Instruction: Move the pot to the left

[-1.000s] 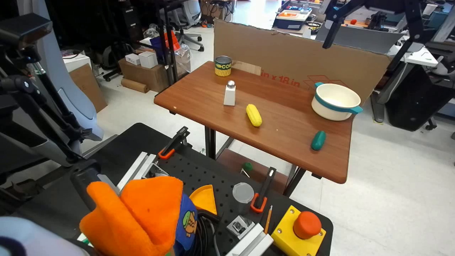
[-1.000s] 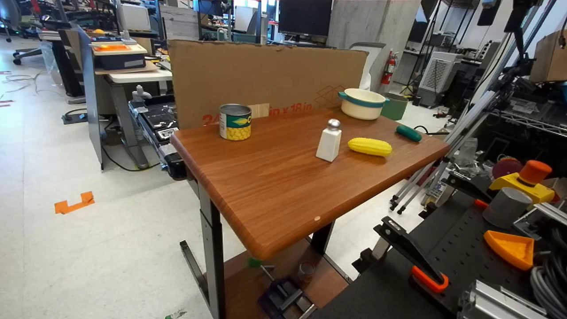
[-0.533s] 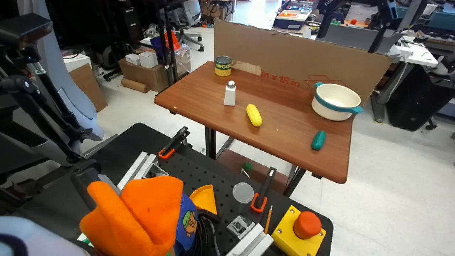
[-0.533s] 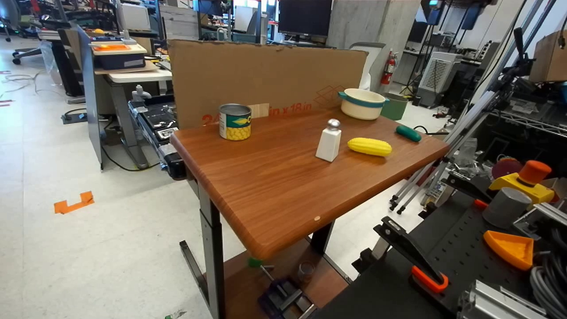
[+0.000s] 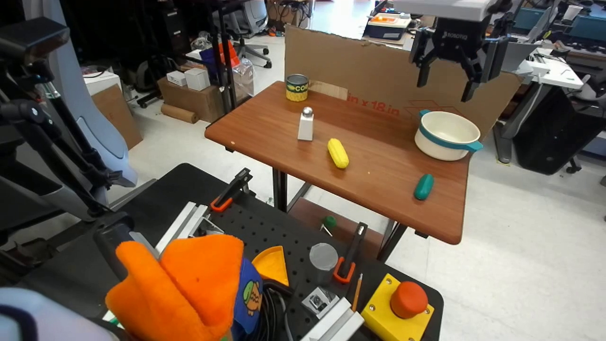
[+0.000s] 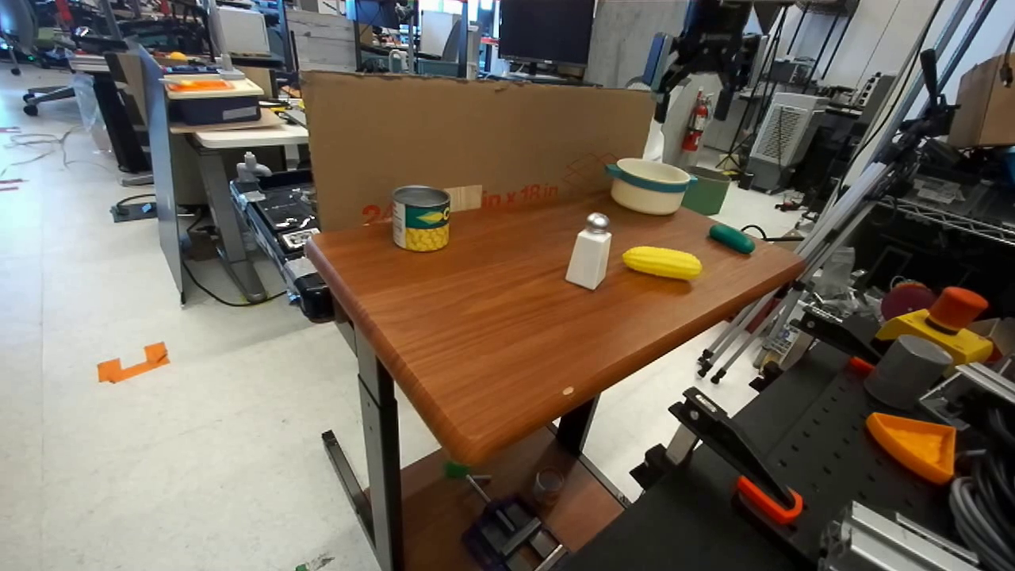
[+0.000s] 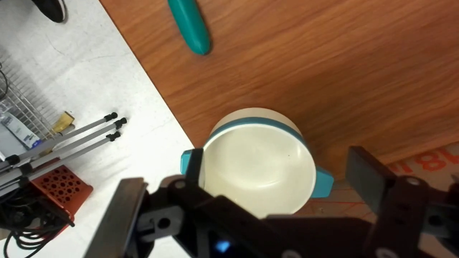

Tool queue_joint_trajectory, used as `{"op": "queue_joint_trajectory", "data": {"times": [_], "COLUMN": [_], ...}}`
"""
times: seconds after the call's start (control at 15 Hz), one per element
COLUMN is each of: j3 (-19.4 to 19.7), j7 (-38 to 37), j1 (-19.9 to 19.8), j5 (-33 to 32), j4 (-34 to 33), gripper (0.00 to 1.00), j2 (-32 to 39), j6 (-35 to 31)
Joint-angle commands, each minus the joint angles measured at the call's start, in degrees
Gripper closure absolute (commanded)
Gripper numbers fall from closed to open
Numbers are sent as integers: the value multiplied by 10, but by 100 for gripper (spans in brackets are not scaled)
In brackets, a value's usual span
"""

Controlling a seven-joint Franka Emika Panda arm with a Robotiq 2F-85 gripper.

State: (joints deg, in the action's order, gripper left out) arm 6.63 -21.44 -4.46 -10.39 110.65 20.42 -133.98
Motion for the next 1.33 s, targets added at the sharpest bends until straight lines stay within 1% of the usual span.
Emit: {"op": "queue_joint_trajectory", "data": {"times": [0.0,0.2,0.33,0.53,0.73,0.8,0.87,0.93,1.07,1.27], "j3": [21,29,26,21,24,24,23,22,20,18], "j7": [-26,-33,-23,-11,-15,-15,-17,-17,-16,-17], "j1": [16,23,26,30,34,34,33,32,31,31], "j5": [0,7,15,26,28,30,33,37,43,53], "j4": [-80,-122,-136,-160,-190,-200,-209,-218,-234,-255], "gripper": [0,0,0,0,0,25,28,33,48,67], "j2": [94,150,167,189,214,221,226,231,239,249], "j6": [-24,-41,-38,-10,22,37,48,61,82,108]}}
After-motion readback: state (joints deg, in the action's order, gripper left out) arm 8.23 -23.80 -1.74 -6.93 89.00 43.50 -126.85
